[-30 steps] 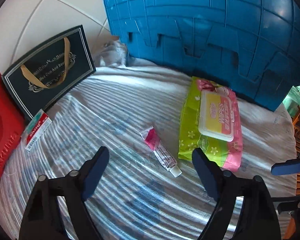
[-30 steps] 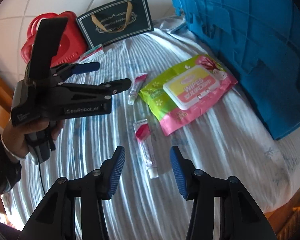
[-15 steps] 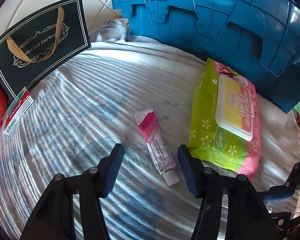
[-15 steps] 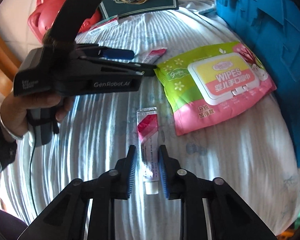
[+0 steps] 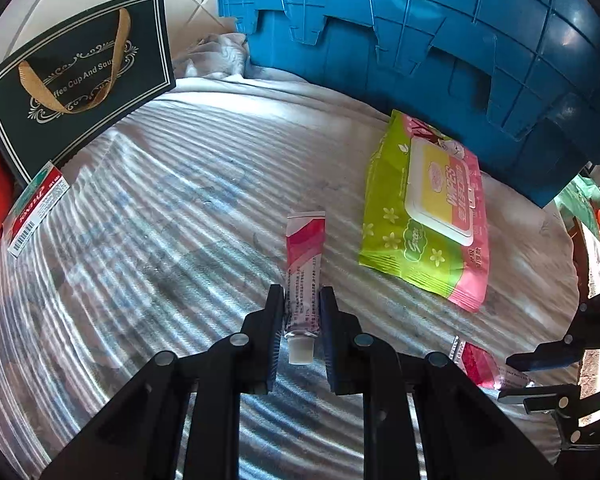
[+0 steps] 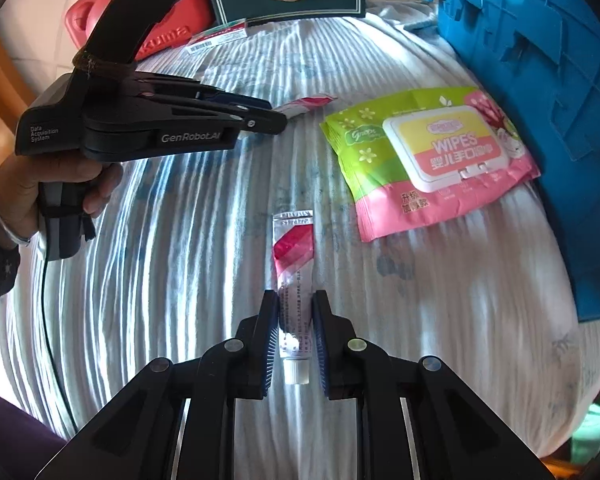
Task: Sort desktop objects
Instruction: 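Grasp the small pink tube with the right tool and lift it toward the bin, then lower the pink tube into the blue bin and open the right tool, then move both tools back down to the Tylenol box and wipes pack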
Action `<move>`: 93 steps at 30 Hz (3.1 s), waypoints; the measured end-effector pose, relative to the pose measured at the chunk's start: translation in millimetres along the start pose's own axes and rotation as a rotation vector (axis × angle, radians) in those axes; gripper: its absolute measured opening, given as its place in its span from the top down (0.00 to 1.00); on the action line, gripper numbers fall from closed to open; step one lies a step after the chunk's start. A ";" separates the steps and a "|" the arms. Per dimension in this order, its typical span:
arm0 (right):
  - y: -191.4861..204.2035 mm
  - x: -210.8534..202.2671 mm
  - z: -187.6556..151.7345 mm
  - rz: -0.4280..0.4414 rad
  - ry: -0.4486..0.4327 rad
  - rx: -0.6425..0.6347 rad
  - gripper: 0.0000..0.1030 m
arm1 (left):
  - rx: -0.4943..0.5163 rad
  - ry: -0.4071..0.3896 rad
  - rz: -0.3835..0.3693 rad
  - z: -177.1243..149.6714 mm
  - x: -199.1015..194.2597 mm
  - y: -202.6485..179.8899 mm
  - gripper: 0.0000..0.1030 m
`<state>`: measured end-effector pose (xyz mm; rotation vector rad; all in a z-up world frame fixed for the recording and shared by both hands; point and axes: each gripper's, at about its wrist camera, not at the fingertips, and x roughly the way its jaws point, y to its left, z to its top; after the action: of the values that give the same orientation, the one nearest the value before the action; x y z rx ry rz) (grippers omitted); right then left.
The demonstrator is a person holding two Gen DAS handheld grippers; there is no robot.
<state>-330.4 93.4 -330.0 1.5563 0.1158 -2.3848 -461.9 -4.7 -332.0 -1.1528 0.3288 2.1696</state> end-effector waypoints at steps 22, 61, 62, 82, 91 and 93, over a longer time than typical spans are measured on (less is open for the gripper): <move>-36.2 -272.1 54.6 -0.210 -0.715 0.116 0.83 | 0.281 -0.552 0.058 126.6 -229.2 -103.1 0.83; -153.3 -381.6 30.0 -0.260 -0.927 0.287 0.16 | 0.107 -0.700 0.333 210.4 -249.5 -196.5 0.11; -142.9 -380.5 29.5 -0.247 -0.930 0.284 0.15 | 0.099 -0.695 0.344 204.1 -253.3 -189.5 0.11; -17.4 -216.9 40.3 -0.032 -0.584 0.331 0.11 | -0.042 -0.539 0.650 58.9 -307.3 8.3 0.11; -26.6 -132.9 46.3 -0.026 -0.423 0.432 0.05 | -0.124 -0.468 0.676 27.0 -295.3 70.5 0.11; -30.4 -123.1 47.6 -0.038 -0.408 0.459 0.02 | -0.120 -0.446 0.670 25.4 -283.2 76.1 0.11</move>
<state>-335.0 136.1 -201.5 1.1888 -0.5240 -2.8407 -414.0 -171.1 -93.9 -0.6237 0.4304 2.9858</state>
